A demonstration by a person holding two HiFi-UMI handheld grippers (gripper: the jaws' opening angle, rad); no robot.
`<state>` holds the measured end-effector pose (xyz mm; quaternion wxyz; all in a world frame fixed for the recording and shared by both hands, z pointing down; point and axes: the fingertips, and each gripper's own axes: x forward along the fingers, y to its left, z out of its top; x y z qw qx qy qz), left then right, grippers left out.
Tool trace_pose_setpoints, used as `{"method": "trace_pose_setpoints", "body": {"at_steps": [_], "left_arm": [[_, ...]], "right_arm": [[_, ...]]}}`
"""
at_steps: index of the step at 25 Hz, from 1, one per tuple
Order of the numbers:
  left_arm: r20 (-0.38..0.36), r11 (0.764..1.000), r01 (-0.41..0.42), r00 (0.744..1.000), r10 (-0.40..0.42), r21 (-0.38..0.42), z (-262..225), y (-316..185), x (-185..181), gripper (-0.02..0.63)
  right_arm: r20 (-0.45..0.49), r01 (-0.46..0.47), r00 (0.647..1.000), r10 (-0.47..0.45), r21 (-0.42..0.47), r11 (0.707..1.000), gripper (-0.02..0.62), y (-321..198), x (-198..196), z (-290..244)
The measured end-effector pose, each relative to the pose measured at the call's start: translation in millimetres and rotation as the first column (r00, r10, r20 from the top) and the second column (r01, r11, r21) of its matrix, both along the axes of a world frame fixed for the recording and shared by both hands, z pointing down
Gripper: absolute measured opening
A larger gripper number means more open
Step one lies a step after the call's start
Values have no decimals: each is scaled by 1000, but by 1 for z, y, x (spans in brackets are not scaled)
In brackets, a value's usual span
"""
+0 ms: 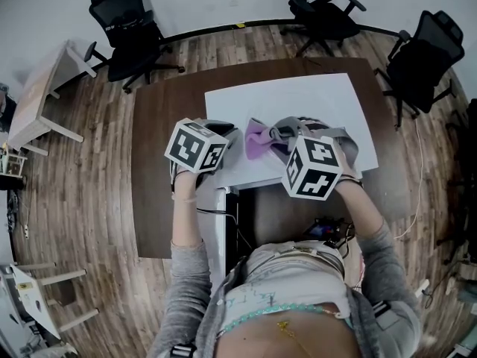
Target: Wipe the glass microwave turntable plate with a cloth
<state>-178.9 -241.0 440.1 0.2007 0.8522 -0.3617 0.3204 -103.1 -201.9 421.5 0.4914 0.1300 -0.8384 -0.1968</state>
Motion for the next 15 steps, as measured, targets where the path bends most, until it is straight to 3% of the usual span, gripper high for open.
{"method": "trace_pose_setpoints", "body": {"at_steps": [15], "left_arm": [[43, 1000, 0, 999, 1, -19, 0, -3, 0, 46]], "right_arm": [[60, -134, 989, 133, 12, 991, 112, -71, 3, -1]]}}
